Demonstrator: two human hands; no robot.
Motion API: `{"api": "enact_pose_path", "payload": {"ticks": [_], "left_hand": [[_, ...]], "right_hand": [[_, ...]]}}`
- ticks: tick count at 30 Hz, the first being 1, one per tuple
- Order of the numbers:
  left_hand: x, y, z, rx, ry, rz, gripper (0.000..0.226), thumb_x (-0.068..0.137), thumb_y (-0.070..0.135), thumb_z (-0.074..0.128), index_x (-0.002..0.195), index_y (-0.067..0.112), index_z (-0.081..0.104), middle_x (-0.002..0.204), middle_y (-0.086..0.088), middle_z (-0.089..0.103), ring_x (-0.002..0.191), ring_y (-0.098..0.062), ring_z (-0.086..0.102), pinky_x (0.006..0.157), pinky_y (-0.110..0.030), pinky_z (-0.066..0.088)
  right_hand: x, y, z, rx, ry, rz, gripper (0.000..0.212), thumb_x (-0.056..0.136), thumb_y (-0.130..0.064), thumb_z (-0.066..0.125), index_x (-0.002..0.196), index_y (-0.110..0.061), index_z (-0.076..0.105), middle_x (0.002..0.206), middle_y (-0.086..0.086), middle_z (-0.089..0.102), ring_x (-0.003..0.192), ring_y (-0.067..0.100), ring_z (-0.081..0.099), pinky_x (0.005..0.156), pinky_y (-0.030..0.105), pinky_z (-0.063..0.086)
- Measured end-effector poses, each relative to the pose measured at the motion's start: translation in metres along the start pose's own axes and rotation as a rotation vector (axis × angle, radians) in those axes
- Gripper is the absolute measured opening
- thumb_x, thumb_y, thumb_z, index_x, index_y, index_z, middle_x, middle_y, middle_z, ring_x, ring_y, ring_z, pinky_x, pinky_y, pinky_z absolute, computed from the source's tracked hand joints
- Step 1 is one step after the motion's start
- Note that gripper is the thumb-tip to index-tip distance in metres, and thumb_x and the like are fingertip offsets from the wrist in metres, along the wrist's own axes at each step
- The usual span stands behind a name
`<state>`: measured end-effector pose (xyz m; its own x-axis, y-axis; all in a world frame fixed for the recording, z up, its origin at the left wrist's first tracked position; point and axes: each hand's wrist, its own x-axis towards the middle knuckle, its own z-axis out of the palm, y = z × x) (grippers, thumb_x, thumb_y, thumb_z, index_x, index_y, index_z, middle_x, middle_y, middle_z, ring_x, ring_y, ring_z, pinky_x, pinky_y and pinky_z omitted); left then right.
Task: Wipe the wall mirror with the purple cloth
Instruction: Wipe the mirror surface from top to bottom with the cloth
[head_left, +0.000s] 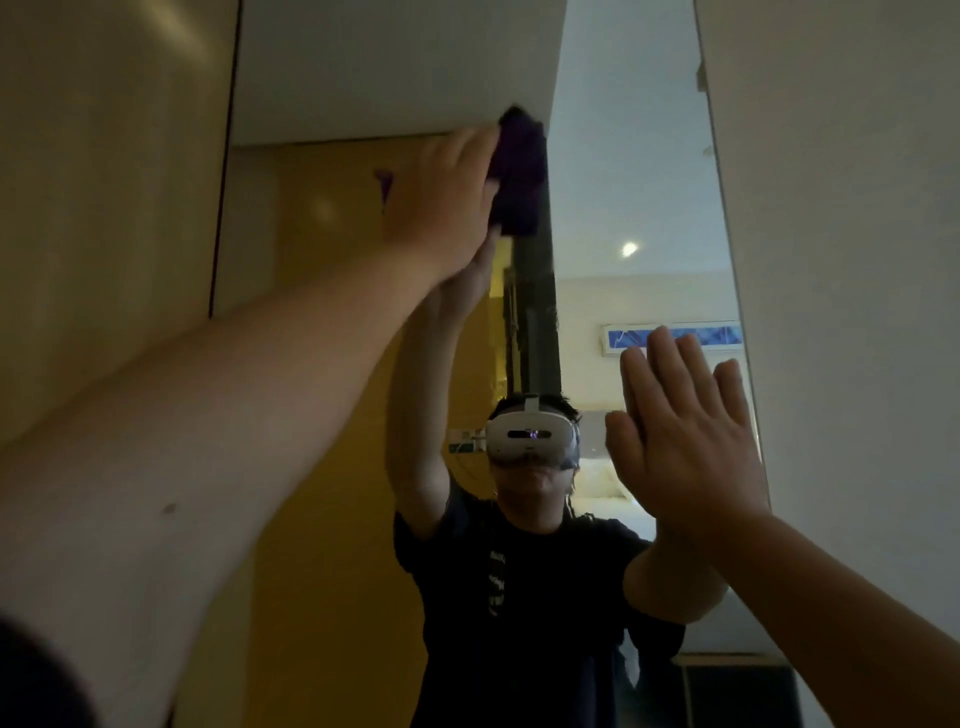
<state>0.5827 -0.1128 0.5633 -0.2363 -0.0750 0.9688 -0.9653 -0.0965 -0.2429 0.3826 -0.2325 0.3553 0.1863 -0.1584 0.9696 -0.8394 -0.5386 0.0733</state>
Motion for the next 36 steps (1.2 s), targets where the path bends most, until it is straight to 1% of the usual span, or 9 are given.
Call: {"api": "enact_pose_path", "payload": {"ticks": [3, 5, 7, 15, 19, 25, 29, 32, 36], "left_hand": [[0.029, 0.013, 0.016, 0.019, -0.089, -0.002, 0.049, 0.106, 0.029, 0.036, 0.152, 0.015, 0.031, 0.157, -0.003, 0.035, 0.145, -0.022, 0.031, 0.12, -0.041, 0.025], [0.016, 0.018, 0.026, 0.126, -0.121, 0.052, 0.053, 0.106, 0.034, 0.031, 0.155, 0.014, 0.024, 0.162, -0.005, 0.026, 0.15, -0.022, 0.021, 0.123, -0.042, 0.017], [-0.014, 0.021, 0.028, 0.131, -0.138, 0.107, 0.055, 0.106, 0.035, 0.029, 0.156, 0.014, 0.022, 0.164, -0.005, 0.022, 0.151, -0.022, 0.018, 0.123, -0.042, 0.014], [-0.2, 0.036, 0.026, 0.104, -0.2, 0.269, 0.054, 0.103, 0.037, 0.035, 0.151, 0.013, 0.032, 0.16, -0.007, 0.03, 0.148, -0.025, 0.027, 0.12, -0.049, 0.023], [-0.253, 0.047, 0.025, 0.117, -0.197, 0.293, 0.054, 0.101, 0.038, 0.034, 0.15, 0.013, 0.035, 0.158, -0.007, 0.035, 0.146, -0.026, 0.032, 0.118, -0.048, 0.028], [-0.26, 0.047, 0.033, 0.088, -0.141, 0.299, 0.053, 0.102, 0.04, 0.05, 0.147, 0.013, 0.042, 0.156, -0.007, 0.04, 0.145, -0.027, 0.035, 0.115, -0.049, 0.033], [-0.26, 0.045, 0.034, 0.076, -0.078, 0.34, 0.045, 0.103, 0.031, 0.044, 0.144, 0.011, 0.048, 0.151, -0.008, 0.046, 0.14, -0.026, 0.042, 0.113, -0.046, 0.034], [-0.261, 0.048, 0.033, 0.108, -0.07, 0.327, 0.045, 0.106, 0.03, 0.036, 0.144, 0.009, 0.048, 0.152, -0.009, 0.044, 0.142, -0.026, 0.04, 0.114, -0.045, 0.032], [-0.26, 0.051, 0.037, 0.129, -0.068, 0.266, 0.046, 0.099, 0.021, 0.057, 0.143, 0.009, 0.046, 0.152, -0.008, 0.045, 0.14, -0.026, 0.041, 0.113, -0.045, 0.032]], "right_hand": [[-0.001, 0.0, 0.0, 0.005, 0.01, -0.005, 0.072, 0.101, -0.058, 0.003, 0.155, -0.017, 0.025, 0.166, 0.012, 0.016, 0.154, 0.031, 0.005, 0.122, 0.059, 0.014], [-0.002, 0.0, 0.0, 0.006, 0.019, -0.01, 0.07, 0.101, -0.057, 0.005, 0.155, -0.017, 0.026, 0.166, 0.012, 0.017, 0.154, 0.031, 0.006, 0.121, 0.059, 0.015], [-0.002, 0.0, 0.001, 0.008, 0.028, -0.016, 0.068, 0.101, -0.055, 0.008, 0.155, -0.017, 0.025, 0.166, 0.011, 0.016, 0.154, 0.031, 0.005, 0.122, 0.059, 0.014], [-0.003, -0.001, 0.001, 0.009, 0.083, -0.014, 0.061, 0.101, -0.047, 0.025, 0.154, -0.016, 0.028, 0.165, 0.012, 0.019, 0.154, 0.031, 0.009, 0.121, 0.058, 0.016], [-0.004, -0.004, -0.001, 0.025, 0.109, -0.012, 0.06, 0.1, -0.044, 0.025, 0.152, -0.015, 0.03, 0.163, 0.015, 0.024, 0.153, 0.034, 0.014, 0.12, 0.061, 0.019], [-0.001, -0.002, -0.005, 0.065, 0.048, 0.004, 0.065, 0.1, -0.05, 0.023, 0.155, -0.017, 0.028, 0.166, 0.01, 0.017, 0.154, 0.027, 0.006, 0.123, 0.054, 0.011], [0.0, 0.016, -0.028, 0.196, 0.065, 0.064, 0.07, 0.097, -0.054, 0.018, 0.154, -0.015, 0.03, 0.166, 0.011, 0.017, 0.154, 0.025, 0.008, 0.123, 0.052, 0.012], [0.005, 0.052, -0.04, 0.195, 0.115, 0.144, 0.067, 0.1, -0.049, 0.018, 0.154, -0.012, 0.031, 0.166, 0.013, 0.017, 0.154, 0.028, 0.011, 0.123, 0.052, 0.012], [0.011, 0.105, -0.027, 0.165, 0.039, 0.263, 0.067, 0.099, -0.048, 0.015, 0.156, -0.014, 0.027, 0.167, 0.01, 0.014, 0.154, 0.027, 0.009, 0.123, 0.049, 0.01]]}}
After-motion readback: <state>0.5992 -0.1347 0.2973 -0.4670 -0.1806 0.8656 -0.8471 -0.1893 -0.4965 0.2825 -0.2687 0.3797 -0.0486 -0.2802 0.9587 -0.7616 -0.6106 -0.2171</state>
